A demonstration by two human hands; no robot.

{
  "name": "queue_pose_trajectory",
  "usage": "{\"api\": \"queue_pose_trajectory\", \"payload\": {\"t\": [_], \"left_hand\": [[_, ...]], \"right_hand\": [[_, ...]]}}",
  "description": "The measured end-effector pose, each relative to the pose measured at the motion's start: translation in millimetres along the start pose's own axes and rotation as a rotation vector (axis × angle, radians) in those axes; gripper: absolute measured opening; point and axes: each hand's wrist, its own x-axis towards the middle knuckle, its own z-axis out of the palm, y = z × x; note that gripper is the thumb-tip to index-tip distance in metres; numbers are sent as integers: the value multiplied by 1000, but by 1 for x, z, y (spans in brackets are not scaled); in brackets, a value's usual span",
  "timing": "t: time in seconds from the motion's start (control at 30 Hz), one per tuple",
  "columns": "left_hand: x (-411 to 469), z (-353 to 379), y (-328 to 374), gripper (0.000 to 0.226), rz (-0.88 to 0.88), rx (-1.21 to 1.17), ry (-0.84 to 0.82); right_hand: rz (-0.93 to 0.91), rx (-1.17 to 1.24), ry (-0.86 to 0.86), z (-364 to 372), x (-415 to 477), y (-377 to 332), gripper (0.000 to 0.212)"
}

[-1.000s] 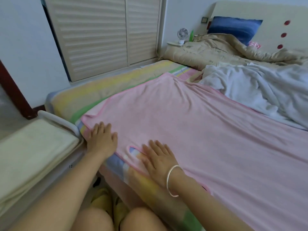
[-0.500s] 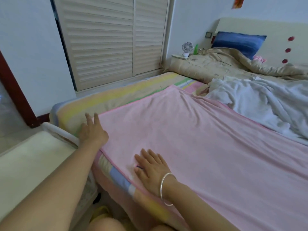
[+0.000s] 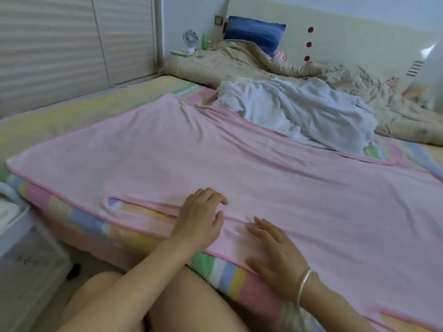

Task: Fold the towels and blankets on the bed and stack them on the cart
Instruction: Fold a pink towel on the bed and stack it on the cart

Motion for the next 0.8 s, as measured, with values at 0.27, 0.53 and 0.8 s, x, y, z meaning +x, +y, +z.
{"api": "queue_pose_trajectory", "payload": {"t": [0.27,0.53,0.8], "left_hand": [[-37,34,85,31,473,-69,-279],[-57,31,92,9,574,173,-185],[-69,9,107,7,358,104,-406]], "right_hand": [[34,-161,138,-60,-139,59,48],[-71,-353,384,-62,-172,67,20],[-89,-150,146,-72,-144,54,10]]}}
